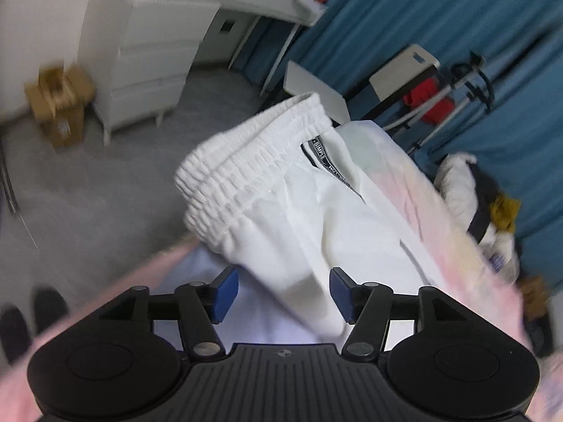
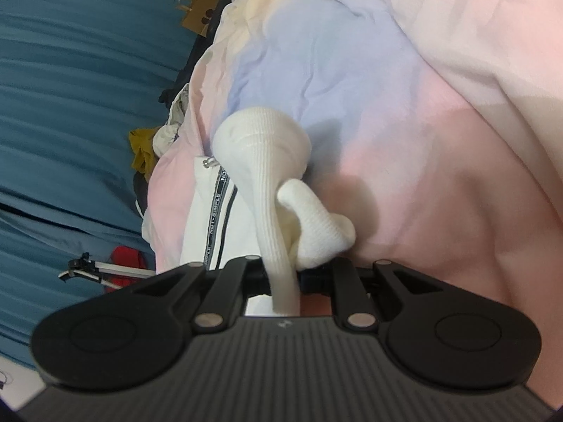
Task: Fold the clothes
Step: 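Open the left gripper to release the waistband, then hold the ribbed leg cuff in the right gripper and lift it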
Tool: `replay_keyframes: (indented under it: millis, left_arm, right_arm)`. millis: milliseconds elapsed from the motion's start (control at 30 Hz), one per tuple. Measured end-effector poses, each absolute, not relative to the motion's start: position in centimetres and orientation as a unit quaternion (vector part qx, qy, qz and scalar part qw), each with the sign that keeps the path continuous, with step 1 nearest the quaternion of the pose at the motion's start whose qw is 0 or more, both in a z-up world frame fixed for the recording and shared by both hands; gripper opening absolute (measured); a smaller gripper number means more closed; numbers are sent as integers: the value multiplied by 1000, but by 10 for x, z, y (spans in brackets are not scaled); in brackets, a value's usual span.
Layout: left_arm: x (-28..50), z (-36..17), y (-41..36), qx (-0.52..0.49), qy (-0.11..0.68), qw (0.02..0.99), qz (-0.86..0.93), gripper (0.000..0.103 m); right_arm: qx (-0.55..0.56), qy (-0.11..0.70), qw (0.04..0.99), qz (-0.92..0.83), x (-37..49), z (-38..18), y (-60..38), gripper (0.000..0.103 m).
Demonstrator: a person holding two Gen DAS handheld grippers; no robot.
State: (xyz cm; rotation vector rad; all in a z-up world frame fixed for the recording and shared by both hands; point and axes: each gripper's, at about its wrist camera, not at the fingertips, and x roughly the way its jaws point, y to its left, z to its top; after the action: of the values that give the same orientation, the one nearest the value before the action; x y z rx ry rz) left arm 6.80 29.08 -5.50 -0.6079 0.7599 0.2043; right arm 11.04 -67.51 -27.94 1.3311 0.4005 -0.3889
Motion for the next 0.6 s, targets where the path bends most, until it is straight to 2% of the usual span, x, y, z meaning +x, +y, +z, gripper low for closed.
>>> replay_keyframes:
  millis: [300, 600]
  left_arm:
    - [62, -5, 205, -165, 324, 931, 22, 66]
    - [113, -25, 77, -106, 324, 938, -62, 66]
  right_arm:
    - [610, 181, 752, -174, 109, -279, -677, 14]
    - [595, 173, 766, -169, 108, -270, -675, 14]
